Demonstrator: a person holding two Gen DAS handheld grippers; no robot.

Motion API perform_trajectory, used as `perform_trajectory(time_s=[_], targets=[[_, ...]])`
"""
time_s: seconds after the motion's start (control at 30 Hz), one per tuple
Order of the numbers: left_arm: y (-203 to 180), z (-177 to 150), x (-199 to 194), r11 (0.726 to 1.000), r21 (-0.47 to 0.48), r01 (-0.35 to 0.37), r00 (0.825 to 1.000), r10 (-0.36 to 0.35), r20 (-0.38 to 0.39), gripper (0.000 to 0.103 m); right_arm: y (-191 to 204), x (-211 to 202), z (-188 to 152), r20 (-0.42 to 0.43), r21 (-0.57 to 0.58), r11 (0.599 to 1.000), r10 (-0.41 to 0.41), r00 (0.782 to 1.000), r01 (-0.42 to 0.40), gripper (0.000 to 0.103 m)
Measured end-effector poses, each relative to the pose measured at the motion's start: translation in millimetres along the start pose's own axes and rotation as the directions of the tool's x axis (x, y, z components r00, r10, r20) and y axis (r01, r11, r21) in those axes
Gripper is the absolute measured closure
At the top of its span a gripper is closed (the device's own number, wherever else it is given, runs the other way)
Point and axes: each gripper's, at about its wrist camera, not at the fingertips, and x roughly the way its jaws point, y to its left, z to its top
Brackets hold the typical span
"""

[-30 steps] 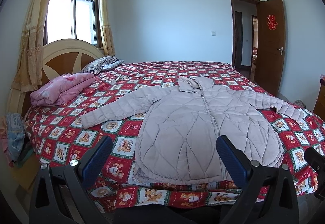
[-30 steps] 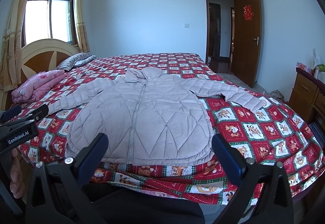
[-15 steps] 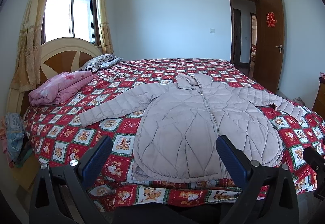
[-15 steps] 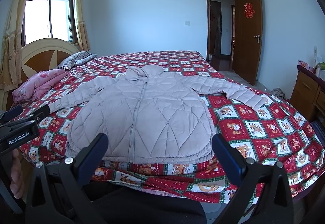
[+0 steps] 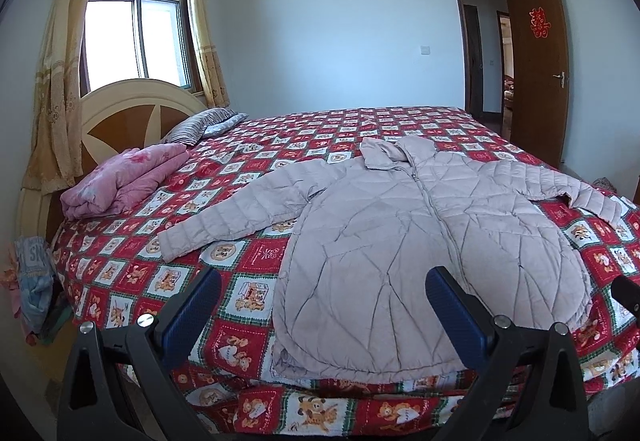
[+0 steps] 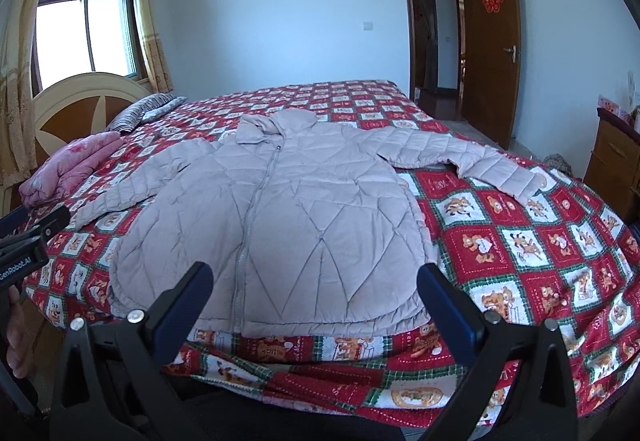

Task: Fold large clothes
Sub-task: 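Grasp the jacket sleeve cuff with the right tool and lift it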

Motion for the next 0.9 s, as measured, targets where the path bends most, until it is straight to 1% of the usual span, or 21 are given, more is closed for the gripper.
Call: perform_trajectory(time_s=[0.1, 0.27, 0.33, 0.43, 0.5, 0.7, 0.8, 0.9], targets=[[-1.2, 2.4, 28.7, 1.000, 0.015, -0.013, 0.999, 0.014, -0.031, 0.001, -17.2, 26.4, 5.9, -0.037, 0.043, 0.999, -0.013, 0.999, 0.015, 0.000], [-7.6, 11.9, 74.3, 0.999, 0.039, -0.005, 0.998, 0.007, -0.059, 0.001, -51.0, 62.6, 19.4, -0.075, 0.094, 0.994, -0.042, 0.996, 0.049, 0.000], [-13.8, 17.0, 93.0, 0.998, 0.059, -0.019, 0.998, 0.022, -0.059, 0.001, -66.7, 77.0, 25.2, -0.094, 0.118, 0.990, -0.068, 0.993, 0.079, 0.000], [-23.5, 24.7, 124.9, 0.997, 0.081, -0.008, 0.998, 0.013, -0.069, 0.001, -94.7, 101.0, 35.1, -0.139, 0.162, 0.980, -0.096, 0.986, 0.118, 0.000], [-29.0, 28.8, 147.2, 0.996, 0.091, -0.020, 0.997, 0.027, -0.073, 0.001, -114.4, 114.8, 40.9, -0.157, 0.196, 0.970, -0.115, 0.981, 0.145, 0.000], [-47.4, 37.9, 214.8, 0.991, 0.122, -0.050, 0.992, 0.063, -0.111, 0.001, -182.4, 148.3, 53.1, -0.202, 0.312, 0.919, -0.185, 0.962, 0.242, 0.000], [-53.5, 42.6, 245.3, 0.990, 0.126, -0.063, 0.988, 0.079, -0.132, 0.001, -218.2, 162.8, 55.4, -0.233, 0.367, 0.886, -0.208, 0.950, 0.284, 0.004], [-56.3, 47.8, 270.5, 0.988, 0.131, -0.077, 0.986, 0.096, -0.140, 0.001, -253.6, 171.7, 59.4, -0.258, 0.423, 0.849, -0.222, 0.940, 0.317, 0.010]])
